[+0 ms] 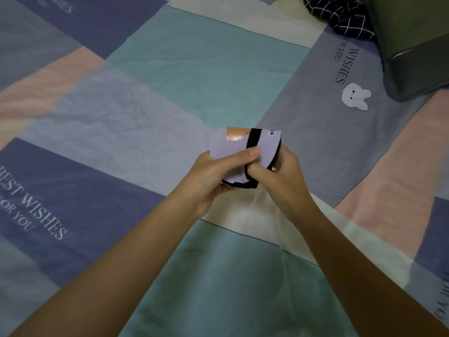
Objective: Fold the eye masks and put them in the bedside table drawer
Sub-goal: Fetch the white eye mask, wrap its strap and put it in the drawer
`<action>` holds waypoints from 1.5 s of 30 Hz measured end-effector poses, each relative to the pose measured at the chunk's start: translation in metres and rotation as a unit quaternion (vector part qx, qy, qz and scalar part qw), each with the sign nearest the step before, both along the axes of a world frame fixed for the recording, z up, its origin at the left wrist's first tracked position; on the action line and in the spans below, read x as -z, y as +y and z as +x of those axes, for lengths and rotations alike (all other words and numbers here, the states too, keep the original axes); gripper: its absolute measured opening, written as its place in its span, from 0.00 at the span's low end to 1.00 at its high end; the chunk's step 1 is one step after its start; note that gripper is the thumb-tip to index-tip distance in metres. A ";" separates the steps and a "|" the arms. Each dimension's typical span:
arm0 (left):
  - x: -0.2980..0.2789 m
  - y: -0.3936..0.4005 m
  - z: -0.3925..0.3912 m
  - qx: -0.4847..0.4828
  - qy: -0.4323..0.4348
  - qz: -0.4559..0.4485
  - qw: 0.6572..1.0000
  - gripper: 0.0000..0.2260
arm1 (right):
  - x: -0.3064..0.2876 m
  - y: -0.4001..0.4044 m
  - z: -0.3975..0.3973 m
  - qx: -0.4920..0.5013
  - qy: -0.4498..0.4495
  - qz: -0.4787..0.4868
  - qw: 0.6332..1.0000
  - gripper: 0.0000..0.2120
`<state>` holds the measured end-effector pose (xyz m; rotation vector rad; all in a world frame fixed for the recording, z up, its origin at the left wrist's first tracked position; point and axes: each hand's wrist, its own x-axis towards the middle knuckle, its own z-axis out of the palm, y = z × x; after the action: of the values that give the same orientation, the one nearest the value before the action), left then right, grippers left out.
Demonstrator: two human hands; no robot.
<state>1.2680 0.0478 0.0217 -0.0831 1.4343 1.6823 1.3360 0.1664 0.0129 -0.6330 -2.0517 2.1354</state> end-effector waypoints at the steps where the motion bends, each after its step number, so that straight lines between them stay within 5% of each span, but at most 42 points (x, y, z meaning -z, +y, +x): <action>1: 0.001 0.000 0.000 -0.005 0.002 -0.010 1.000 0.17 | -0.001 0.000 0.001 0.001 -0.005 0.001 1.000 0.18; 8: 0.005 -0.007 0.000 -0.021 0.009 0.029 0.999 0.14 | 0.000 0.001 0.003 0.008 -0.060 -0.294 0.954 0.21; 11: 0.005 -0.006 0.005 -0.015 0.034 0.045 0.998 0.19 | -0.003 -0.002 0.002 0.010 -0.045 -0.348 0.936 0.22; 20: 0.006 -0.010 0.013 -0.064 0.113 -0.031 0.991 0.30 | 0.001 -0.009 0.004 0.042 -0.060 -0.225 0.972 0.14; 27: -0.017 -0.023 -0.006 -0.096 0.154 -0.055 0.982 0.07 | -0.017 -0.016 0.007 0.034 -0.066 -0.154 0.985 0.13; 34: -0.086 -0.050 -0.016 -0.131 0.169 -0.074 0.974 0.04 | -0.087 -0.025 0.001 0.012 0.055 0.020 0.998 0.34; 39: -0.171 -0.071 -0.009 -0.174 0.196 -0.065 0.963 0.08 | -0.172 -0.036 0.001 -0.104 0.170 0.257 0.946 0.24; 45: -0.306 -0.095 0.036 -0.213 0.270 -0.045 0.938 0.06 | -0.293 -0.055 0.023 -0.187 0.264 0.312 0.893 0.23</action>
<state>1.3041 -0.0471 0.3278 0.0239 2.0129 2.0953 1.3588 0.1114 0.3060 0.4097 -2.4202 1.3804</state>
